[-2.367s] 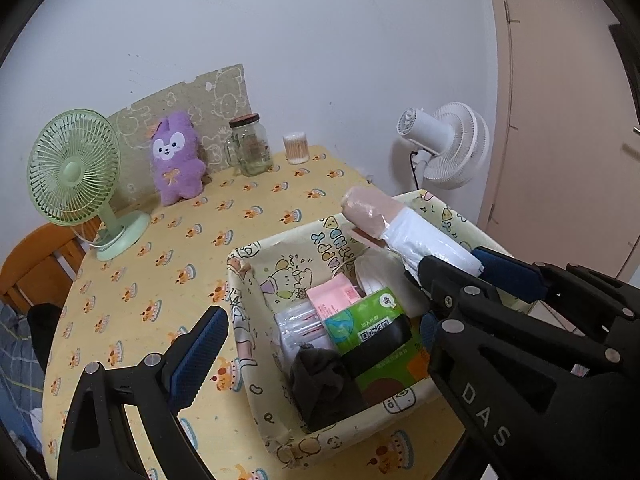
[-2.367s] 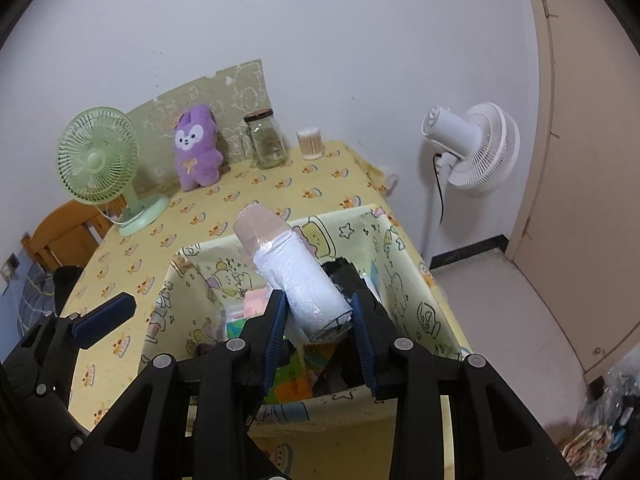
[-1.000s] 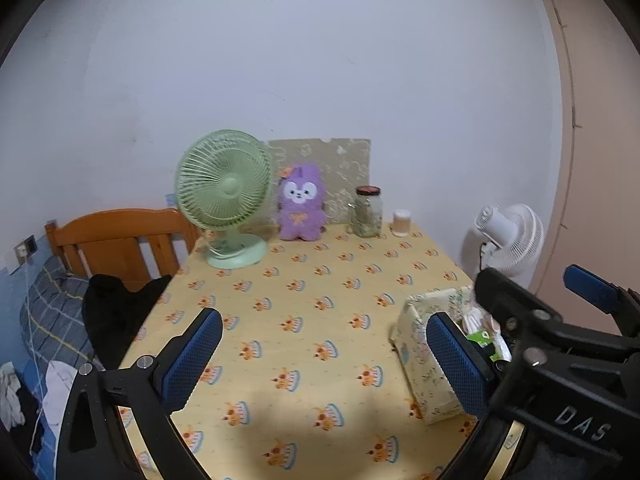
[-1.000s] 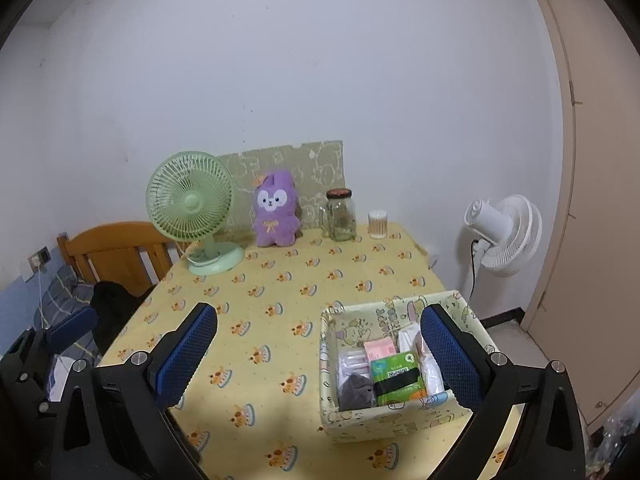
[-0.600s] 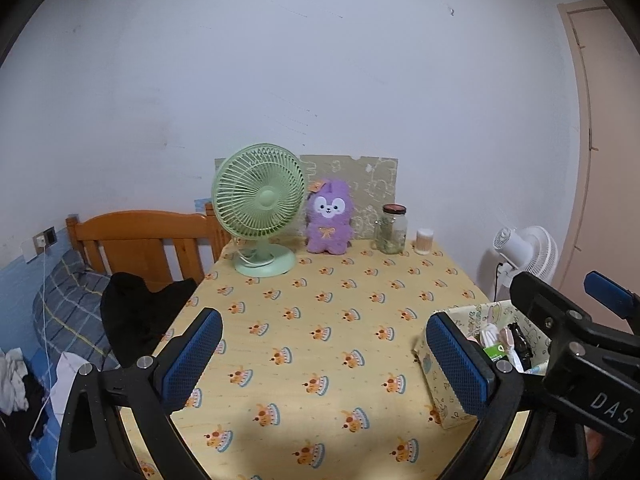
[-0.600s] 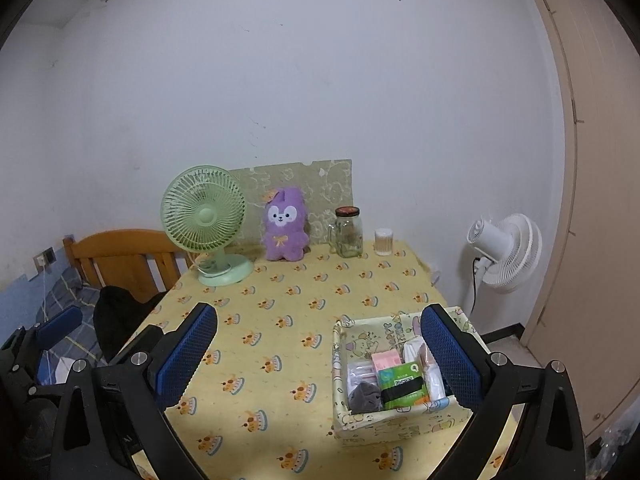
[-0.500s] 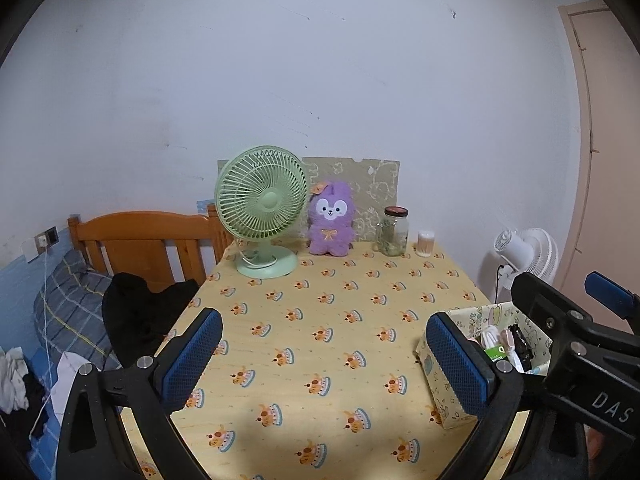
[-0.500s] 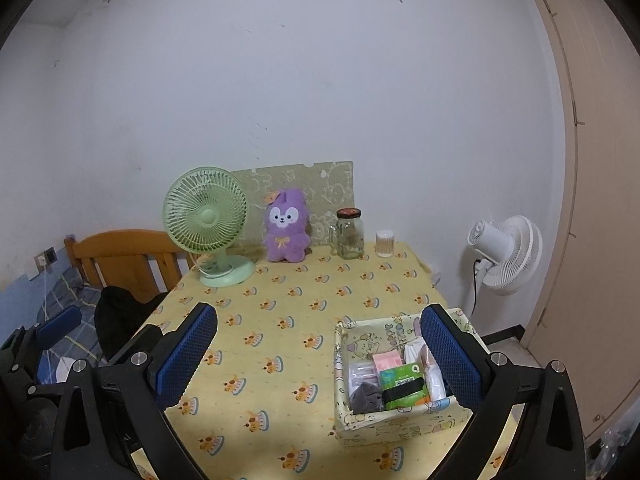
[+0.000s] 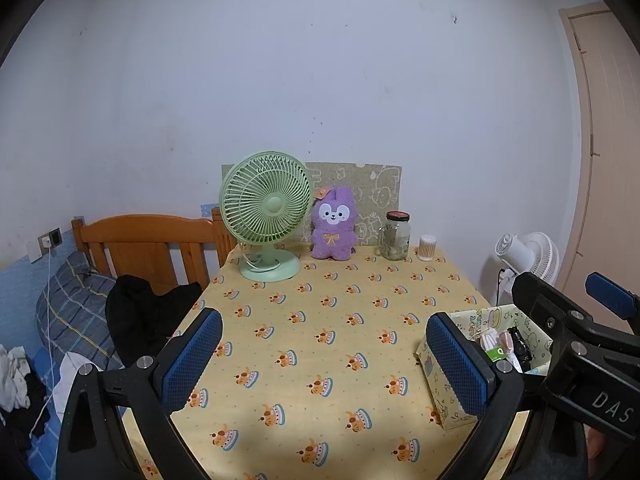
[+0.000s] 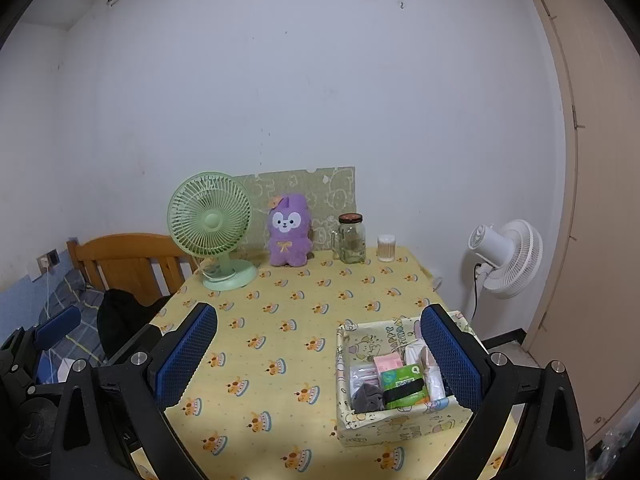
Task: Organize soft objects
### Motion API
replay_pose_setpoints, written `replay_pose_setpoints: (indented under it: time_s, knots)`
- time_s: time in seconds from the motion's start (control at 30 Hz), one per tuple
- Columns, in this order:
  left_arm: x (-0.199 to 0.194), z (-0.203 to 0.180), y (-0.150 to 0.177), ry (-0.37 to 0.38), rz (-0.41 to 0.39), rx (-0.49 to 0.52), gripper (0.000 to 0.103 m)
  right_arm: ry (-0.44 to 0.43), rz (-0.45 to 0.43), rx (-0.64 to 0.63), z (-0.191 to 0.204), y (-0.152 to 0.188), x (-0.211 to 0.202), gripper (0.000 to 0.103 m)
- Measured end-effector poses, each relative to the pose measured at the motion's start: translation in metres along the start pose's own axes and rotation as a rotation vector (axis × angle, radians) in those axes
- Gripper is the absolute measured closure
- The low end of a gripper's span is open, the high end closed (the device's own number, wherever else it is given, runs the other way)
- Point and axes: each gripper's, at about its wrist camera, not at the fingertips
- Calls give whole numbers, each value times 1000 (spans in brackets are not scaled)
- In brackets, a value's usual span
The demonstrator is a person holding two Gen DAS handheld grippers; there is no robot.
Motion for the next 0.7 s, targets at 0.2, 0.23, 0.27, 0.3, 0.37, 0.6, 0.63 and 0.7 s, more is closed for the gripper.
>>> replay_pose_setpoints:
  time_s: [0.2,0.23,0.27,0.3,0.37,0.6,0.63,0.7]
  knots:
    - [-3,-2,-1,-3,-5,8,0,0,-2,4,-2,0,-1,0]
    - [-3,-3,-1,-3,-5,9,0,0,-2,5,-3,1,-2,0]
    - [-3,-3,-1,-3,-5,10,0,0,-2,5,-3,1,-2,0]
    - [-3,-4,-1,-3,-5,10,0,0,-2,6,-3,1,-2,0]
    - [-3,-4,-1,-3,-5,10,0,1,-2,7,-4,1,-2,0]
    - [-3,-4,-1,-3,-6,10,0,1,-1,8,-5,1,-2,0]
    - [-3,-4,-1,-2,-6,9,0,2,-1,8,-5,1,-2,0]
    - [-3,-5,-1,-3,-5,10,0,2,0,7,-5,1,-2,0]
Point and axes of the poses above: each gripper's, at about its wrist camera, not at the fingertips, and x roughly the way its jaws point, z to its left, y to its underside, and after that the axes turned 10 degrees about -z, right-handed
